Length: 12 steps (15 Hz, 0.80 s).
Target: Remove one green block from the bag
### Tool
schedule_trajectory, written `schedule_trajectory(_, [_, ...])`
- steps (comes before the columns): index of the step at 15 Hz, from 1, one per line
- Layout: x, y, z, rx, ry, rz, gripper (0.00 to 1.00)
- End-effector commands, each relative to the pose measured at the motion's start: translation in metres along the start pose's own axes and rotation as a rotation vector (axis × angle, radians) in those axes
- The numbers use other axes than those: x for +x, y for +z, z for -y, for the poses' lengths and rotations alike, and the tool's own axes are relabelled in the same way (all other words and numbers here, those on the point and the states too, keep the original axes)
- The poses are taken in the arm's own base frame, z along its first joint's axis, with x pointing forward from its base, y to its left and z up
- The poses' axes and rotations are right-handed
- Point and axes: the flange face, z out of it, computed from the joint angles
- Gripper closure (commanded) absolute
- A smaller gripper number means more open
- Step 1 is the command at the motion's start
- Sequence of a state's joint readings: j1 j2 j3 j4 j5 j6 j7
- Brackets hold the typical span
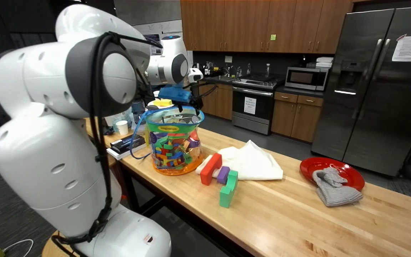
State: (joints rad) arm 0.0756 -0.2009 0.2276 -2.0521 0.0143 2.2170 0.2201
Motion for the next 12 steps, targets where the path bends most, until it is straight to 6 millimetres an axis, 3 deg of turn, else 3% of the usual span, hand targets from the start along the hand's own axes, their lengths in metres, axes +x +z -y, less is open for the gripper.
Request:
schedule_trajectory(1, [0.040,0.004,0.028,0.007,-0.107,0.009,0.00])
schedule_trajectory(8, [0.056,0.045,0.105,0.042,-0.266,0.079,0.00])
schedule_trajectory(12, [0.055,0.067,0.125,0.046,-0.301,0.116,0.00])
